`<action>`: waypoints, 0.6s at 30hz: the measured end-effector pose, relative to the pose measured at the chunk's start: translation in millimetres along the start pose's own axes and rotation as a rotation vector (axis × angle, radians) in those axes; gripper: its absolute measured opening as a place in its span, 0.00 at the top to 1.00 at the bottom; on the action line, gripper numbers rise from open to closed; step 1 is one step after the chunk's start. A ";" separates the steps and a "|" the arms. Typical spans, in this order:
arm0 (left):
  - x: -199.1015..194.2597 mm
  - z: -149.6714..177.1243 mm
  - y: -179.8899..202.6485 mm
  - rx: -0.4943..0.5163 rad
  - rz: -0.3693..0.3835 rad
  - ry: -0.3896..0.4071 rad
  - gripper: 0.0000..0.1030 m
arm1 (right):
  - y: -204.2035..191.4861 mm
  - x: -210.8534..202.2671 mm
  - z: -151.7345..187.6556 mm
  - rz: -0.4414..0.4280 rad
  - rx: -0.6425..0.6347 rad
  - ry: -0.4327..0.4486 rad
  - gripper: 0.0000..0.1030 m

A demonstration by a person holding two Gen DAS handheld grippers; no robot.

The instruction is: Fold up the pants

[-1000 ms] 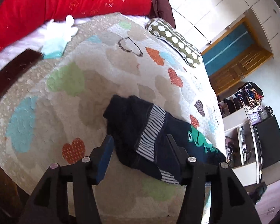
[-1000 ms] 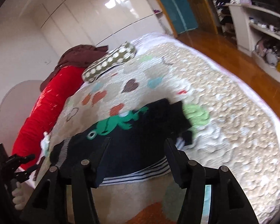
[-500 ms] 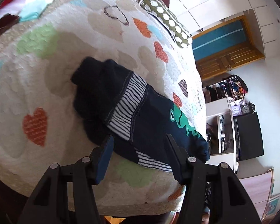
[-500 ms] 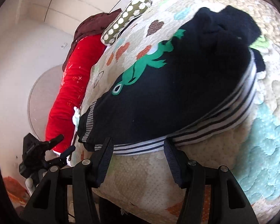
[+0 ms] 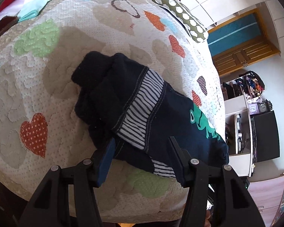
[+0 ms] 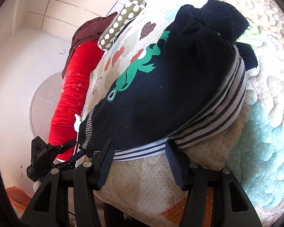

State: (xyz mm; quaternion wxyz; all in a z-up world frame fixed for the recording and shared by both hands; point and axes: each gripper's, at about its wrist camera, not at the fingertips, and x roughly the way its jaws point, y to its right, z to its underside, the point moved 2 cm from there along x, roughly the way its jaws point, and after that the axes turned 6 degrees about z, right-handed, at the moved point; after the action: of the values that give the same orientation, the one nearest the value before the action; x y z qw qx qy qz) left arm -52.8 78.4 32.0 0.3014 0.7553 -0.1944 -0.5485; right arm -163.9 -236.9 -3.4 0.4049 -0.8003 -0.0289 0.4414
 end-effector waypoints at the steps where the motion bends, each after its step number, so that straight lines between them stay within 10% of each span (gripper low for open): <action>1: 0.7 -0.9 0.2 0.002 0.001 -0.001 0.47 | -0.5 0.1 0.1 0.002 -0.003 0.001 0.42; 10: 28.3 -12.5 10.3 0.028 -0.025 -0.046 0.47 | -1.6 0.1 0.1 0.003 -0.011 0.000 0.42; 13: 36.7 -9.0 9.9 0.034 -0.034 -0.076 0.90 | -3.6 0.9 -1.1 0.008 -0.019 -0.004 0.42; 18: 19.2 -6.0 25.9 0.059 0.037 -0.031 0.96 | -14.9 -10.1 -4.6 -0.058 -0.030 0.001 0.40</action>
State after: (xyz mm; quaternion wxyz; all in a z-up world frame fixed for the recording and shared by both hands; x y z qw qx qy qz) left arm -39.9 48.6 37.0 0.2860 0.7517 -0.2289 -0.5484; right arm -162.0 -233.9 14.9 0.4056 -0.8053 -0.0581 0.4285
